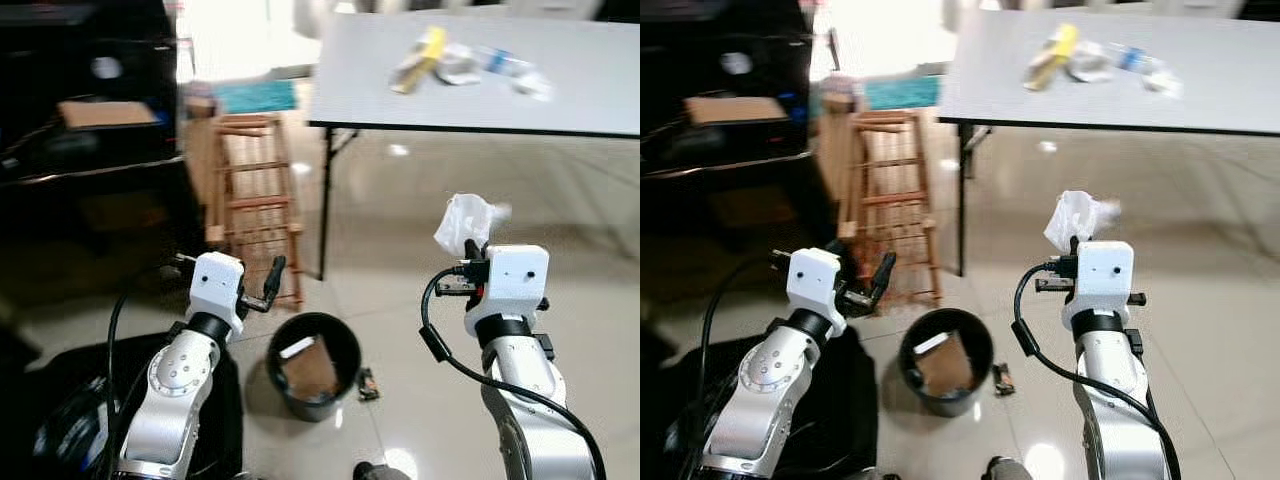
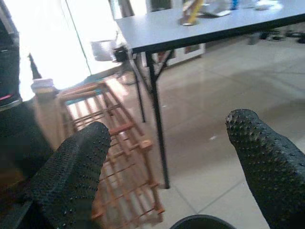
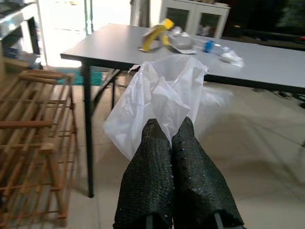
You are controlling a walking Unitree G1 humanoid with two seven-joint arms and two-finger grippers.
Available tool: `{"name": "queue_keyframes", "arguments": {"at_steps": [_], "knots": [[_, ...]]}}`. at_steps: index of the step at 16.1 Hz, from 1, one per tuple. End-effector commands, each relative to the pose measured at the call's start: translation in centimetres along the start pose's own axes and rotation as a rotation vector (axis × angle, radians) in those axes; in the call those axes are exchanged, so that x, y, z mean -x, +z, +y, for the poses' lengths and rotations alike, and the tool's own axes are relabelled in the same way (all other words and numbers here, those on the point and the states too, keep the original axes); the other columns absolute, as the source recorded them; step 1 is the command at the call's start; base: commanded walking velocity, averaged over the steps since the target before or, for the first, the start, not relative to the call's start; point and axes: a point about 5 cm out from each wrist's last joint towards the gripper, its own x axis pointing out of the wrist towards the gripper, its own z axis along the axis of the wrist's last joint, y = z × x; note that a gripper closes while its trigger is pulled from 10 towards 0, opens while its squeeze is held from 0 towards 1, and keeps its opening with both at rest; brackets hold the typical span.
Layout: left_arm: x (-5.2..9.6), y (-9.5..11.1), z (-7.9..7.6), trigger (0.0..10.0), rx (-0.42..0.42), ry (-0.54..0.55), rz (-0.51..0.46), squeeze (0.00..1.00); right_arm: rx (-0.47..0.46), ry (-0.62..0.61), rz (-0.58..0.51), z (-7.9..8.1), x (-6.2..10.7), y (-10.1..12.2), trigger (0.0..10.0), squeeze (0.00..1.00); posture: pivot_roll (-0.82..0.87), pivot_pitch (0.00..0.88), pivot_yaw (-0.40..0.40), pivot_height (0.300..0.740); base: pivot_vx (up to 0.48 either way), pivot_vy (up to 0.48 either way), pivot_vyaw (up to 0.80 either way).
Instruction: Picking trash to rubbish bin
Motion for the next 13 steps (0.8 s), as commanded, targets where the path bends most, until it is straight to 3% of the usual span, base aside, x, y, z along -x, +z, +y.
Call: {"name": "queue_keyframes", "arguments": {"at_steps": [1, 11, 13], "knots": [[0.06, 0.16, 0.07, 10.0, -0.012, -0.003, -0.003, 0.0, -0.005, 0.003, 0.002, 0.01, 0.19, 0.02, 10.0, 0.0, -0.03, 0.101, 0.028, 0.74, 0.0, 0.0, 0.0], [0.0, -0.1, 0.1, 10.0, -0.011, 0.008, 0.012, 0.0, 0.004, 0.014, 0.005, 0.14, 0.23, 0.0, 10.0, 0.0, -0.03, 0.099, 0.026, 0.74, 0.0, -0.438, 0.0], [0.0, -0.18, 0.12, 10.0, -0.008, 0.011, 0.016, 0.0, 0.005, 0.015, 0.005, 0.17, 0.24, 0.0, 10.0, 0.0, -0.03, 0.099, 0.026, 0.74, 0.0, 0.0, 0.0]]}}
